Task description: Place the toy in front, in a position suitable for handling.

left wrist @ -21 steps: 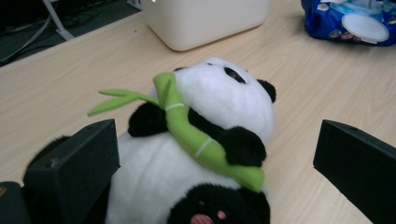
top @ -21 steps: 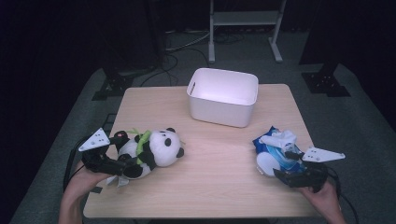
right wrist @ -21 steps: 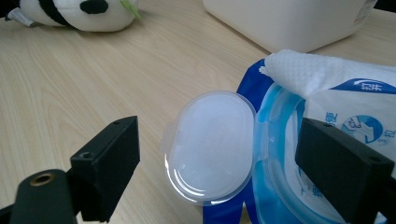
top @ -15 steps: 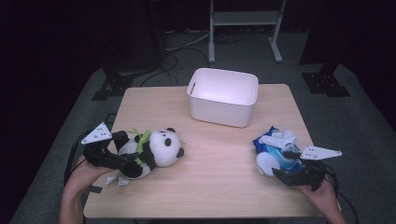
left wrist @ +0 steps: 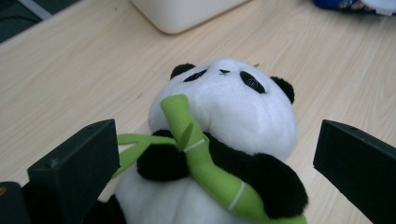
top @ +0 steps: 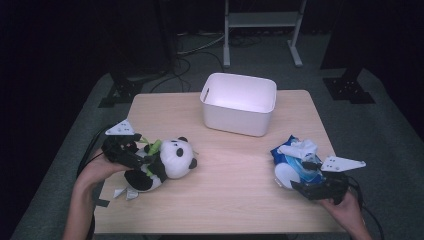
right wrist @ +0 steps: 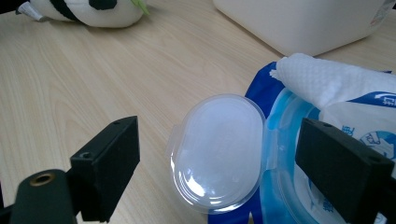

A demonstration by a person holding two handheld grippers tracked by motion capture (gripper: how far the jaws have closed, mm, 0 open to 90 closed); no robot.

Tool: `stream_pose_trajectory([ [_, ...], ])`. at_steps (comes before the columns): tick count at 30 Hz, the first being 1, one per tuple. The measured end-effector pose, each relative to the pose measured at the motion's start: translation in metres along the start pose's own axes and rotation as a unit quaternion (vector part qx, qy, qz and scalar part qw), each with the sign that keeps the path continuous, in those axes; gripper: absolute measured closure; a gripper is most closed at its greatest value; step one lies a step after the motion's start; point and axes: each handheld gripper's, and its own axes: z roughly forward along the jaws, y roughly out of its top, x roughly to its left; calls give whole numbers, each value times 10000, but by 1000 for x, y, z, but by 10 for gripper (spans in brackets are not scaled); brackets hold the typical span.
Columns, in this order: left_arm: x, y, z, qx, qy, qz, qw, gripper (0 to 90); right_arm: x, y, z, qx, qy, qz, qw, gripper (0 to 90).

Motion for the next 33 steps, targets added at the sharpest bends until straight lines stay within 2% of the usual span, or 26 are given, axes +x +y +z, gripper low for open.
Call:
stream_pose_trajectory([
  [1,4,4,8,130,-27,9,9999,0,1,0,0,25,16,-37,10000,128],
  [5,12,8,19,277,-110,-26,9996,8,3,0,0,37,34,-85,10000,127],
  [6,12,8,19,277,-110,-26,9996,45,4,0,0,42,45,-89,9999,128],
  [9,19,5,27,510,-128,-120,9985,55,5,1,0,49,66,-114,9999,128],
  [16,26,0,30,685,-177,-164,9974,206,6,1,4,105,131,-139,9998,128],
  [18,27,-1,30,693,-205,-195,9972,290,7,1,5,136,132,-164,9997,128],
  [23,28,-6,30,654,-215,-276,9972,386,7,1,5,168,153,-169,9996,128],
  [24,28,-6,29,640,-218,-262,9974,386,7,1,5,168,153,-169,9996,128],
  [25,27,-7,29,609,-221,-259,9976,432,8,1,5,160,151,-167,9996,128],
  [29,27,-11,28,483,-315,-259,9980,503,8,2,5,156,132,-172,9996,128],
  [33,26,-14,28,432,-263,-161,9986,587,8,1,5,163,150,-169,9996,128],
])
